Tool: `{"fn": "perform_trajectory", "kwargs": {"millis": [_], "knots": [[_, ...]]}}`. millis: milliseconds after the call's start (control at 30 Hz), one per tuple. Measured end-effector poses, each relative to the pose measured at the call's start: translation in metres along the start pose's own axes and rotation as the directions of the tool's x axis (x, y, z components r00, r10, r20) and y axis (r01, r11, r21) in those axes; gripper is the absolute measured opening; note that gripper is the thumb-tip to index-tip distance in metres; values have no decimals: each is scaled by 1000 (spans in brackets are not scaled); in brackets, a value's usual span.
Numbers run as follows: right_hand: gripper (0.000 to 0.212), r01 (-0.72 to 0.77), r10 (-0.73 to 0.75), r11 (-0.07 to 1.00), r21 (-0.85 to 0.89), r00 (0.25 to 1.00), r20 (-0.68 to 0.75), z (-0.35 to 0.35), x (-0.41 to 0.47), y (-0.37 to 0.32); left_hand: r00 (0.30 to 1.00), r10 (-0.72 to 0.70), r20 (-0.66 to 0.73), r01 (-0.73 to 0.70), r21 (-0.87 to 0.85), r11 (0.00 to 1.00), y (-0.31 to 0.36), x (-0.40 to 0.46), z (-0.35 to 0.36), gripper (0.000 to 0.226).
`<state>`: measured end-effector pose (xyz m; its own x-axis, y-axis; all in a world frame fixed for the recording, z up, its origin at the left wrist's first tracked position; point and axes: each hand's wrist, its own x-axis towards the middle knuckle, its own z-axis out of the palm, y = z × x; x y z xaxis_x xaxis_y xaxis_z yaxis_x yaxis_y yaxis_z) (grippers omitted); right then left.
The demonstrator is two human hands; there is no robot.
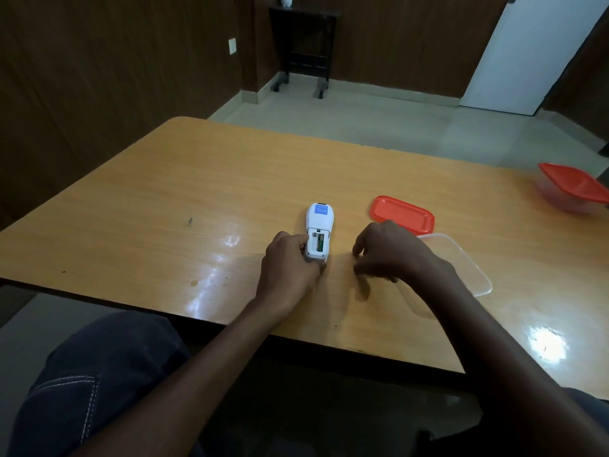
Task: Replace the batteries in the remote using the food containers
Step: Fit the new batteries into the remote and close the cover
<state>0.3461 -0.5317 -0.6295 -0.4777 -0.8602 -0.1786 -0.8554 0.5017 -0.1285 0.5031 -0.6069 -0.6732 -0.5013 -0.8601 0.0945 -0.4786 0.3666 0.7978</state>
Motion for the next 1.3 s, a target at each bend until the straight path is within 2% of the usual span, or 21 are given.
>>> {"fn": "perform_trajectory", "kwargs": {"millis": [133,267,367,433,500,600,633,700,833,967,1033,1167,1300], "knots": [[38,-13,10,998,-64,999,-38,-8,-6,0,1000,2,6,-2,0,1000,1,0,-1,49],[26,-12,7,989,-147,999,-39,-5,-9,2,1000,-9,12,9,7,1000,1,0,-1,47],[21,-13,6,995,-97,997,-71,-2,-7,1,1000,-5,11,5,13,1000,2,0,0,50],[23,8,-6,1000,17,993,-118,-2,-4,-1,1000,1,14,-1,11,1000,1,0,0,53],[20,62,-22,971,230,985,-171,-3,-2,-5,1000,12,18,-13,11,1000,0,0,0,55],[17,86,45,771,631,981,-188,-2,-5,-16,1000,12,19,-12,14,1000,0,0,1,57],[16,80,70,700,710,981,-179,0,-5,-20,1000,7,19,-8,14,1000,0,1,1,58],[15,89,89,645,759,978,-191,6,-3,-27,1000,4,19,-4,25,1000,0,1,1,59],[17,169,72,747,643,941,-331,19,4,-32,1000,-3,18,3,30,1000,0,1,1,59],[36,225,-75,886,407,933,-352,24,5,-36,999,13,30,-14,22,1000,0,0,1,50],[42,230,-89,904,361,926,-368,26,6,-36,999,14,32,-14,16,1000,0,0,1,48],[25,247,-105,921,301,902,-419,23,10,-33,999,13,37,-13,14,1000,1,-1,0,43],[26,271,-142,929,251,888,-437,20,14,-32,999,17,34,-18,25,1000,1,-1,0,37]]}}
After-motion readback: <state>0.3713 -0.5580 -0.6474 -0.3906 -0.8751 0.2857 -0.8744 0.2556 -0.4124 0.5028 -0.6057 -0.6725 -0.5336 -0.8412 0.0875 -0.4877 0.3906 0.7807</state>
